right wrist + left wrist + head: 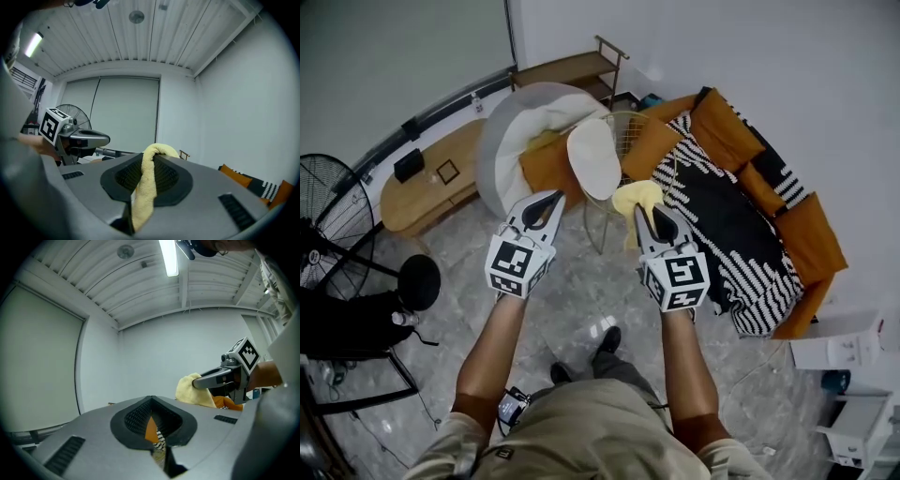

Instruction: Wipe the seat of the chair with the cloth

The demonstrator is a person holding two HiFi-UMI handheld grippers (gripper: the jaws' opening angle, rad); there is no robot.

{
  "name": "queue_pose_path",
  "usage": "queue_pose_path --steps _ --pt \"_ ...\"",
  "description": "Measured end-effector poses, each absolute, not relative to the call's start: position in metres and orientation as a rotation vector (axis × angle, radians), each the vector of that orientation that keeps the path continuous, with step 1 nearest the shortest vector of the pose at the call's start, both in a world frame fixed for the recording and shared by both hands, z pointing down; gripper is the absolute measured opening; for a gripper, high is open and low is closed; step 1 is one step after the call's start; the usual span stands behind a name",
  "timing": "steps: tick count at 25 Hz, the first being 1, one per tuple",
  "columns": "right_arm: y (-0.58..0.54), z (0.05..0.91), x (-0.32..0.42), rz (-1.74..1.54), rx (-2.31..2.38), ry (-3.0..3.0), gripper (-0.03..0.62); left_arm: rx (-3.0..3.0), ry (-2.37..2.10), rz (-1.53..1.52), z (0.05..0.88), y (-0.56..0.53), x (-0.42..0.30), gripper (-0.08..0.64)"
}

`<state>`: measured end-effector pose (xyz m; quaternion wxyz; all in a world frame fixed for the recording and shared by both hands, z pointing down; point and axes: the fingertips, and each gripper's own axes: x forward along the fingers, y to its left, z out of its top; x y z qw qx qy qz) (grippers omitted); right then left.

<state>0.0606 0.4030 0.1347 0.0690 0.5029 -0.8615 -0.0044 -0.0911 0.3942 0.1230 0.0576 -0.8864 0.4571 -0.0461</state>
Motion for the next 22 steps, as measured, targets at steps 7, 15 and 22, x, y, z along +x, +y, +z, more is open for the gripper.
queue_pose_path --steps 7,15,22 --pt "0.332 0.137 0.086 -0.002 1.42 -2.647 0.06 -2.652 1.46 -0.172 0.123 0.332 -0.059 0.015" --pt "0.286 0.145 0.109 0.022 1.376 -2.667 0.06 -2.632 1.485 -0.193 0.124 0.289 -0.032 0.015" --pt "0.247 0.163 0.125 0.057 1.406 -2.628 0.061 -2.65 1.462 -0.188 0.142 0.236 -0.022 0.015"
